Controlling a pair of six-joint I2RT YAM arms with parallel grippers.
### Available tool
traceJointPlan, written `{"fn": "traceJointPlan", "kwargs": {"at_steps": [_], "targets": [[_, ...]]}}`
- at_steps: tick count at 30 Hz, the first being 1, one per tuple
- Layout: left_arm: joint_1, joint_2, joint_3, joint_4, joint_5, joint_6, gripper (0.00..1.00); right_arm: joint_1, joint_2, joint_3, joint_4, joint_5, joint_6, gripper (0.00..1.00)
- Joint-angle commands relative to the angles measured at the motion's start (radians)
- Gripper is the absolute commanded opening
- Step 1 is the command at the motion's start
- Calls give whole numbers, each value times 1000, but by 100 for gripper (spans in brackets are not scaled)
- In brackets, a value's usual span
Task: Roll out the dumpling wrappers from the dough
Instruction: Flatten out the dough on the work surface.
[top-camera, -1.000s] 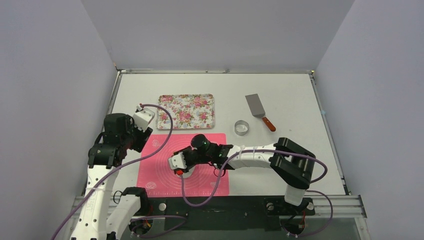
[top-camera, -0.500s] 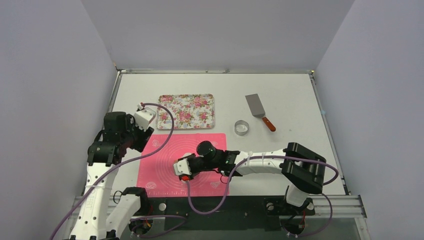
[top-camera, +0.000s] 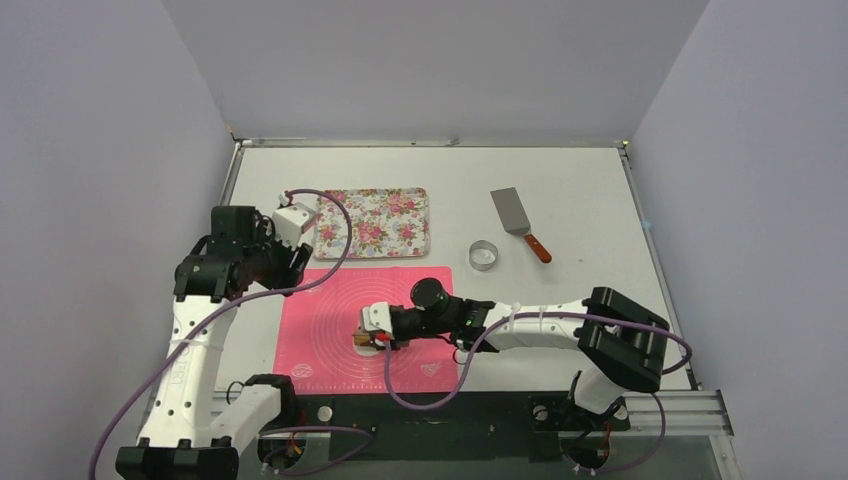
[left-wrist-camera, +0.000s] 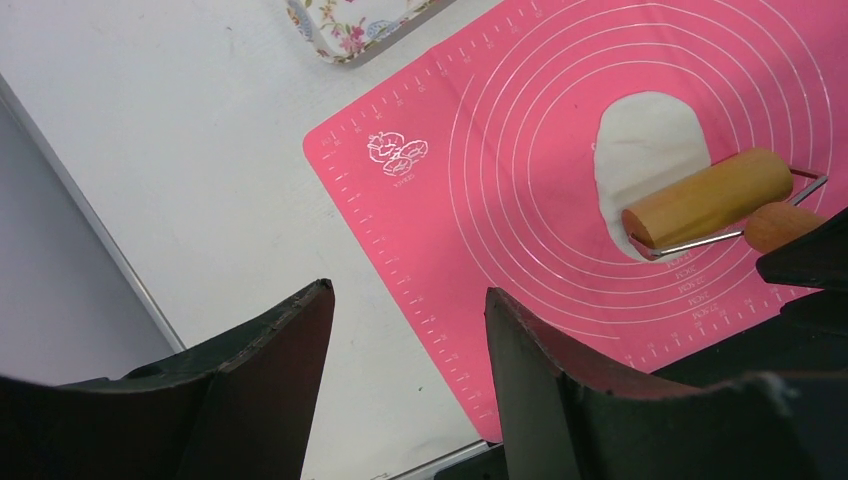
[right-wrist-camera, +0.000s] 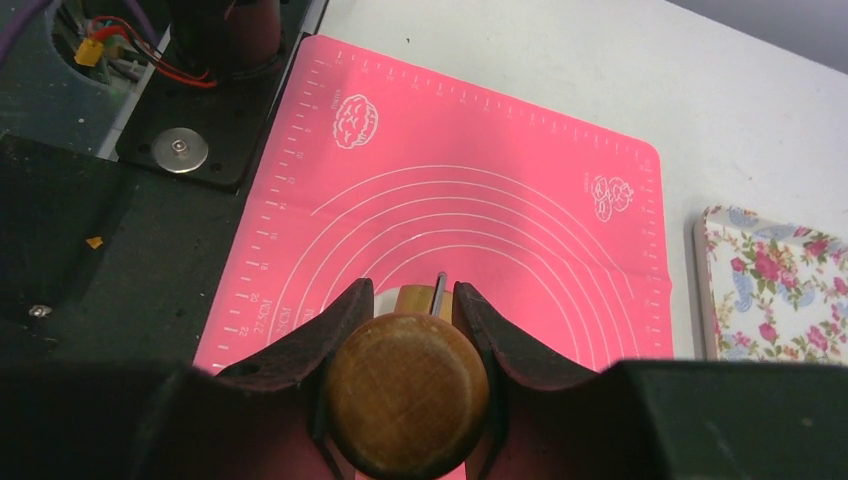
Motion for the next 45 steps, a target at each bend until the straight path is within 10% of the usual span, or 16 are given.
{"fn": "traceJointPlan", "kwargs": {"at_steps": [1,6,16,30,45], "targets": [[8,20,33,54,57,-32,55,-17,-37,-52,-133,-52,146,0],[8,67,35,115,62,-62,55,-52,-73,-19,-43,82,394,0],[-38,82,-11,221,70,-180,55,33,-138,-76,293,814,954,0],[-159,24,-85,296,-13,-259,55,204,146,-58,607,1362,1087,0],[-129,91,-78,289,25,-297,55,415,90,-104,-19,1603,1541,0]]}}
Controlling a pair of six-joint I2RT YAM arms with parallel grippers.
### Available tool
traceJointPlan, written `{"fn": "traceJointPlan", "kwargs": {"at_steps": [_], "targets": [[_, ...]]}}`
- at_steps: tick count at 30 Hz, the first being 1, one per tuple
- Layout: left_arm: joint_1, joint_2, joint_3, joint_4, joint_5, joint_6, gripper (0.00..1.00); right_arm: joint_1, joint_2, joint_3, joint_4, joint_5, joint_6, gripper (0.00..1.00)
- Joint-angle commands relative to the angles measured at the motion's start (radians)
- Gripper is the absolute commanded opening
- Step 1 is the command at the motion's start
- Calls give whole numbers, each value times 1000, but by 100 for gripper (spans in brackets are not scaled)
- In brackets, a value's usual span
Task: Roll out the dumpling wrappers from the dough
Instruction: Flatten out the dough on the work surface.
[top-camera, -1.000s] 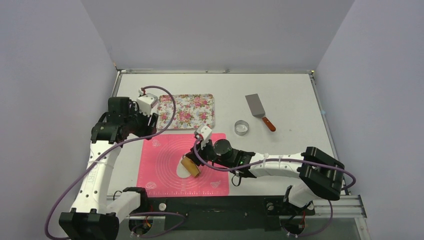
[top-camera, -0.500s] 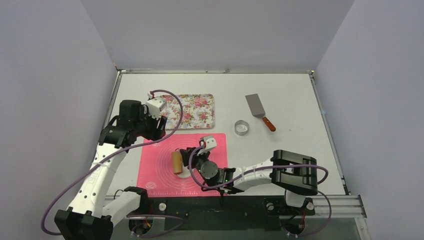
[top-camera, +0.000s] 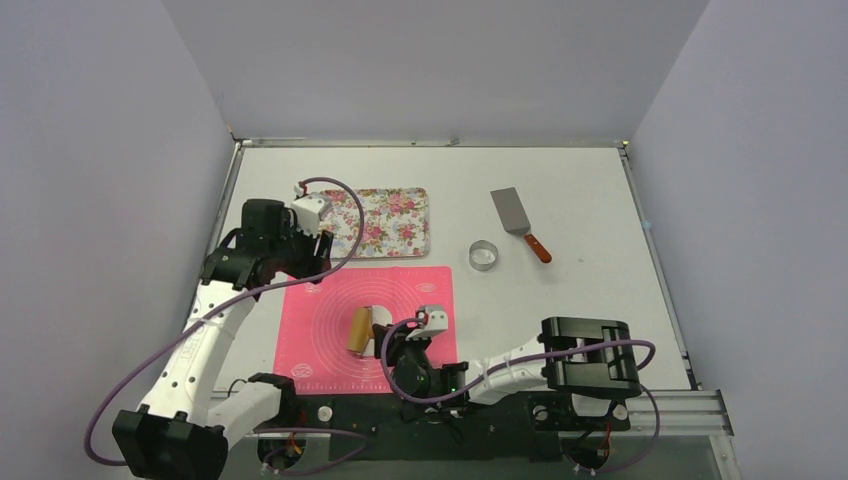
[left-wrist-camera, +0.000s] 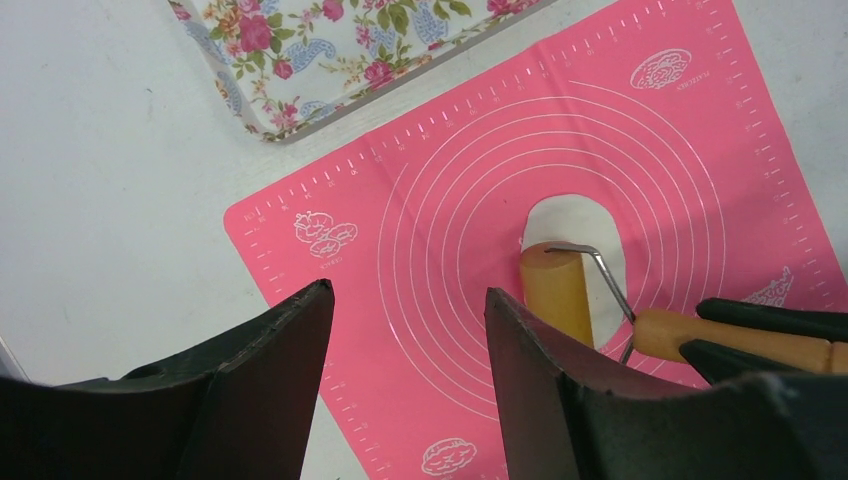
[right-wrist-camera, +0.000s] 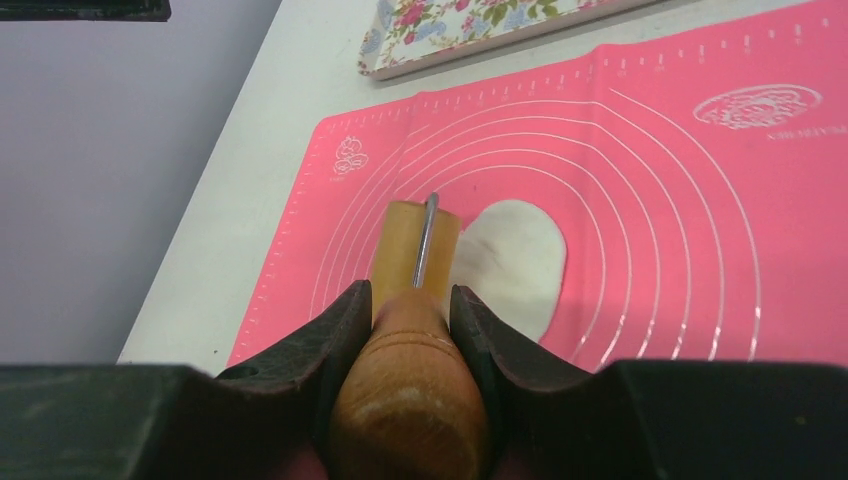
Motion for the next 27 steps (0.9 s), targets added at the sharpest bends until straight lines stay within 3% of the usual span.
{"fn": "traceJointPlan", "kwargs": {"at_steps": [1,13,21,27], "targets": [[13,28,14,55,26,-27,55,76,-80,-28,-292,83,210,0],[11,145,134,23,25,16,55,92,-174,14,-480,157,125,0],[14,311,274,17,92,4,55,51,-173,27,-479,47,83,0],[20,250,185,42,78,-4,55,39,-74,170,-474,51,22,0]]}}
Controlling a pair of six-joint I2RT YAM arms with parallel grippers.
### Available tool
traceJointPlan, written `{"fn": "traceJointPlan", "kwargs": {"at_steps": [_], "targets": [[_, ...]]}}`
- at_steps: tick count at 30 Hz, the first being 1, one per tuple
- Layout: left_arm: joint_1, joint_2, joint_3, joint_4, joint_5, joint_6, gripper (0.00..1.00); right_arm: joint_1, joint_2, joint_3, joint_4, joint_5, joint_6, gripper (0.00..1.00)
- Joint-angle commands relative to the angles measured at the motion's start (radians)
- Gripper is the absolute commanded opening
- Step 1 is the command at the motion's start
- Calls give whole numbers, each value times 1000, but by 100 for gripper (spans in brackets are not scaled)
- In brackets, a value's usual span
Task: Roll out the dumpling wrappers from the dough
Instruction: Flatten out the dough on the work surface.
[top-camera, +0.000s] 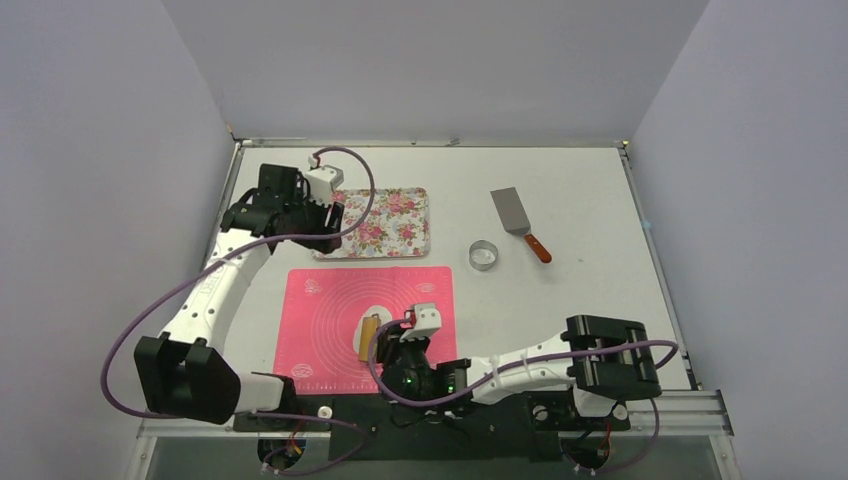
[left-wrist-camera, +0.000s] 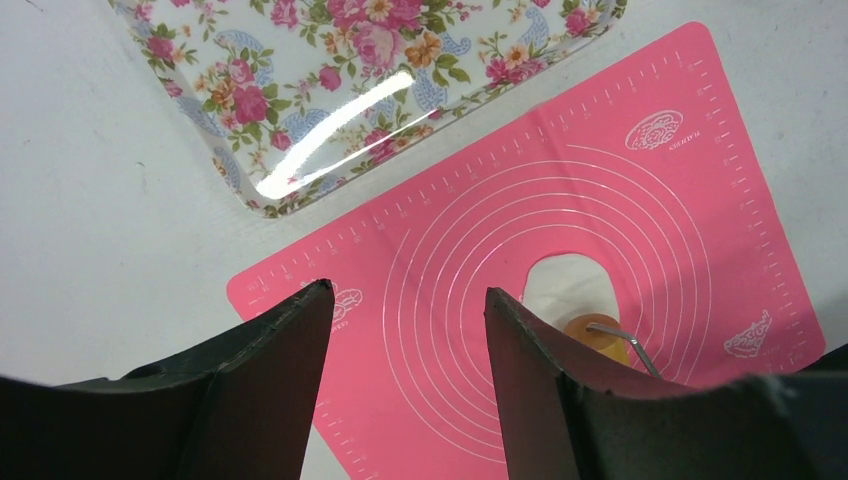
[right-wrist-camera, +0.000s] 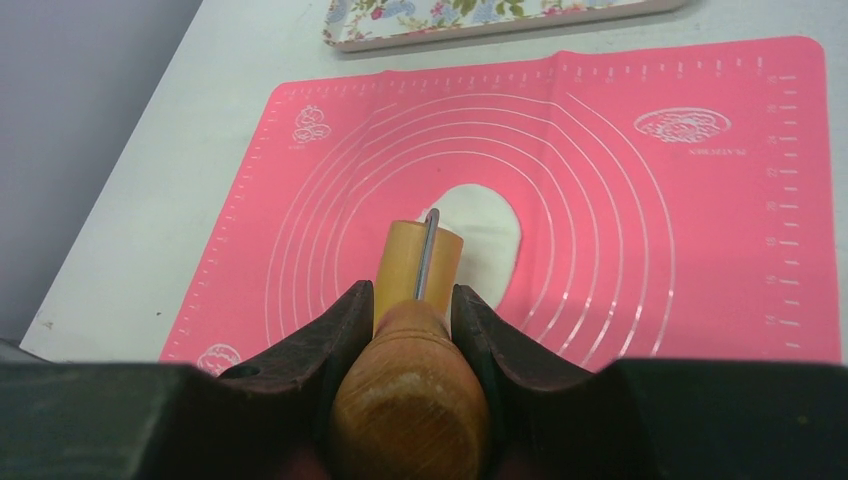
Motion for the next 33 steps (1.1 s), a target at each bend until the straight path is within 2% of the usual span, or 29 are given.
{"fn": "traceJointPlan", "kwargs": {"at_steps": [1,6,11,16,22,28,33], "targets": [[10,-97,-72,37,10,5,55,-14,66,128,-16,13,-59,0],[25,-306,-227,41,-69,38,55,-14,117,189,-34,53,31,0],[29,-431,-319,24,-117,53,55,7,155,288,-229,111,164,0],[38,-514,-317,5,-134,96,55,53,113,220,-380,147,370,0],[39,-533,-337,-2,-146,119,55,96,49,115,-497,164,566,0],[39,-546,-359,15,-152,122,55,109,41,140,-566,191,567,0],[39,-557,-376,37,-151,109,55,110,26,194,-567,247,492,0]]}}
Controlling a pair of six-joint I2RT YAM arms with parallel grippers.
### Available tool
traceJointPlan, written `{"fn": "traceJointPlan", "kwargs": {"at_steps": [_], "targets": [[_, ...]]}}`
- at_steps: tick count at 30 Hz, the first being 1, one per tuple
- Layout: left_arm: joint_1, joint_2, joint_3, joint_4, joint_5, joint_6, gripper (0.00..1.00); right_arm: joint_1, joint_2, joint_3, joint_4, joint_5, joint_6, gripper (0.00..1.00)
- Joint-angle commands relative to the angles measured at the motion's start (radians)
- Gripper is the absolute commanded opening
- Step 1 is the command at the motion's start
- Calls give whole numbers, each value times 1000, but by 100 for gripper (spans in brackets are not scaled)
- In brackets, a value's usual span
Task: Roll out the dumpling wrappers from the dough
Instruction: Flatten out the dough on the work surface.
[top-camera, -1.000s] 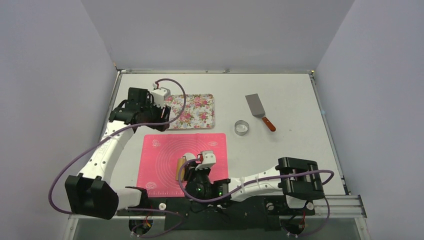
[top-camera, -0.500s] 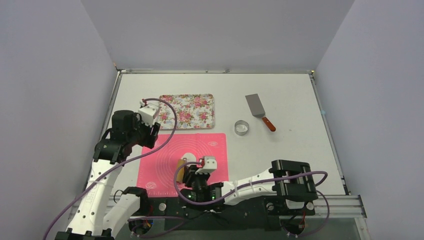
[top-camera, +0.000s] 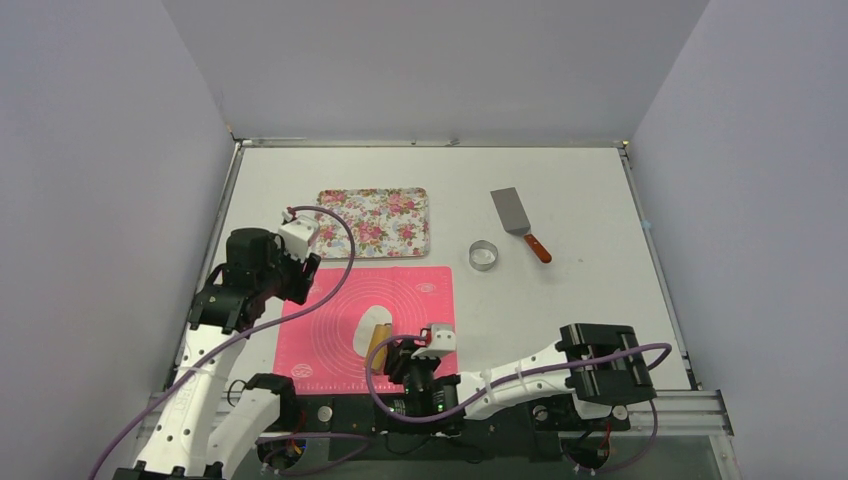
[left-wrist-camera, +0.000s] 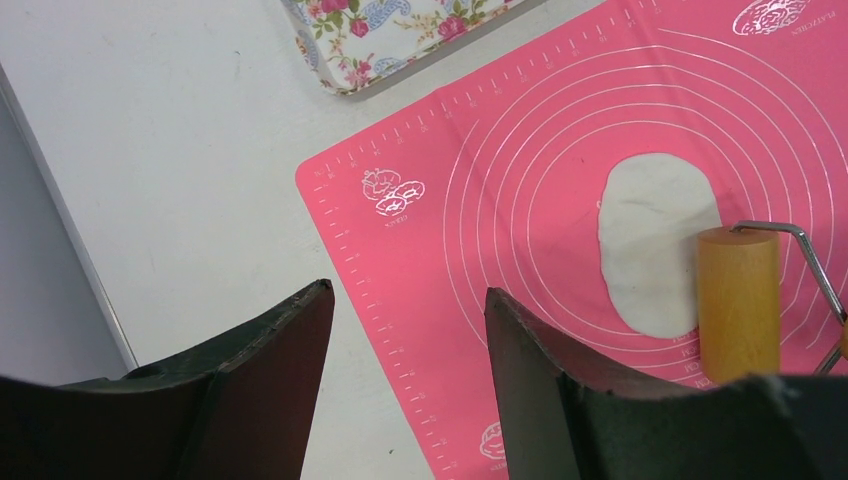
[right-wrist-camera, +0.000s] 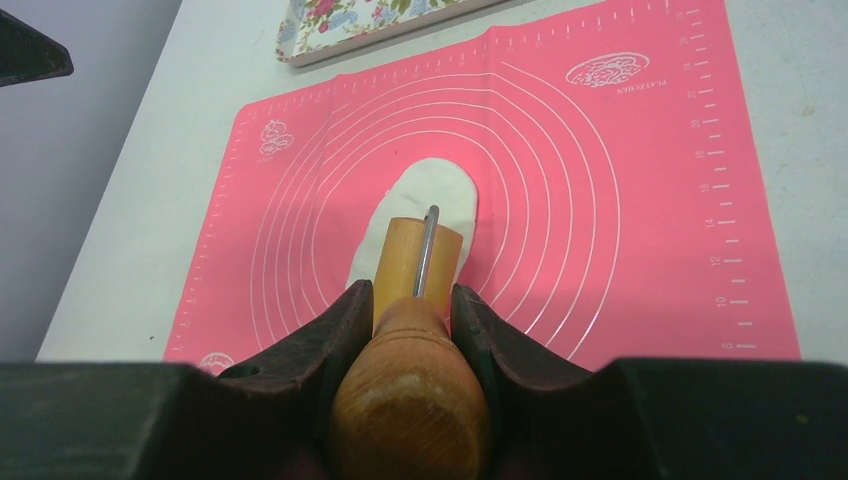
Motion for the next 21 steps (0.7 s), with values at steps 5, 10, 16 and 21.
{"fn": "traceJointPlan", "kwargs": {"at_steps": [5,10,16,21], "targets": [[7,-21,-10,66,19,-35,55,2,-65,70,-60,93,-88,0],[6,35,20,108,38,-68,55,-27,-62,100,-62,74,-116,0],[6,155,99,153,73,-119,55,-79,-69,112,-42,0,-188,0],[5,192,98,193,89,-129,55,-136,-115,68,14,-86,-237,0]]}}
